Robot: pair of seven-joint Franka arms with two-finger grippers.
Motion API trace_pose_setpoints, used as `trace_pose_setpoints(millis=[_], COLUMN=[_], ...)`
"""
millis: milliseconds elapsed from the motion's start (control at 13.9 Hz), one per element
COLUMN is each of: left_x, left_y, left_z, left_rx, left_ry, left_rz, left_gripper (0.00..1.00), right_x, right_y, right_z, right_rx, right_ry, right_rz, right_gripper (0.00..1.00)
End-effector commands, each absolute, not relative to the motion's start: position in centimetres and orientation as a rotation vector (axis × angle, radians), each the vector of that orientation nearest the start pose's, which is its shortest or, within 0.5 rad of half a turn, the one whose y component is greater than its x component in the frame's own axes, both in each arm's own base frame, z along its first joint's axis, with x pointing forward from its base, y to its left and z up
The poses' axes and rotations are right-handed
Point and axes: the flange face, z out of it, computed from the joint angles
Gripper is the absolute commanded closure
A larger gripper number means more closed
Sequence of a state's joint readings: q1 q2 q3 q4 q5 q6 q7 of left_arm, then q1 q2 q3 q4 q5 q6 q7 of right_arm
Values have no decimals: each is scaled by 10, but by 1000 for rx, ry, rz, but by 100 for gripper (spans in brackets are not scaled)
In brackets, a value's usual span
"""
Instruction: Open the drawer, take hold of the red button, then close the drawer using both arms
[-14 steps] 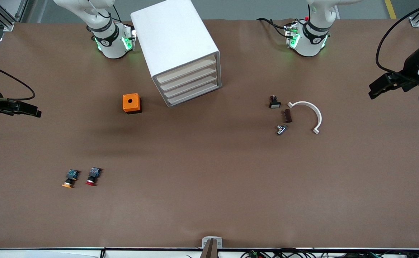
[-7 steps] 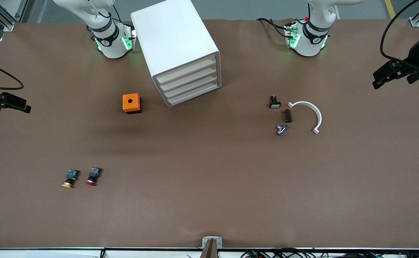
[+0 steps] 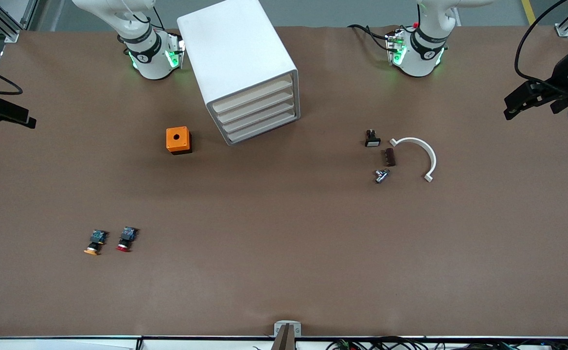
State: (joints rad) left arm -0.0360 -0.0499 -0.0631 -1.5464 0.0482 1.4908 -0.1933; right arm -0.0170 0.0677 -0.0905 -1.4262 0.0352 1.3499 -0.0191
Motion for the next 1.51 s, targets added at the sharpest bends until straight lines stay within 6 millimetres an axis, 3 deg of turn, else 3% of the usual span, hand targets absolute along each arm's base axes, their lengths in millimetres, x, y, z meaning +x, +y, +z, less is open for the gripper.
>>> trace_pose_setpoints(millis=[0, 215, 646, 1435], left_x=[524, 526, 529, 532], left_y=[-48, -47, -49, -50], left_z=[658, 658, 658, 658], left_rx=[-3103, -3104, -3115, -3124], left_ry=[-118, -120, -119, -14], left_rz=[-10, -24, -41, -41], left_gripper=[0, 0, 0, 0], right_x=[527, 513, 492, 491], right_y=[-47, -27, -43, -48], right_z=[644, 649, 641, 645], right_rx=[-3091, -3104, -3093, -3129], right_ry=[138, 73, 119, 62], right_rz=[130, 35, 49, 25], right_gripper=[0, 0, 0, 0])
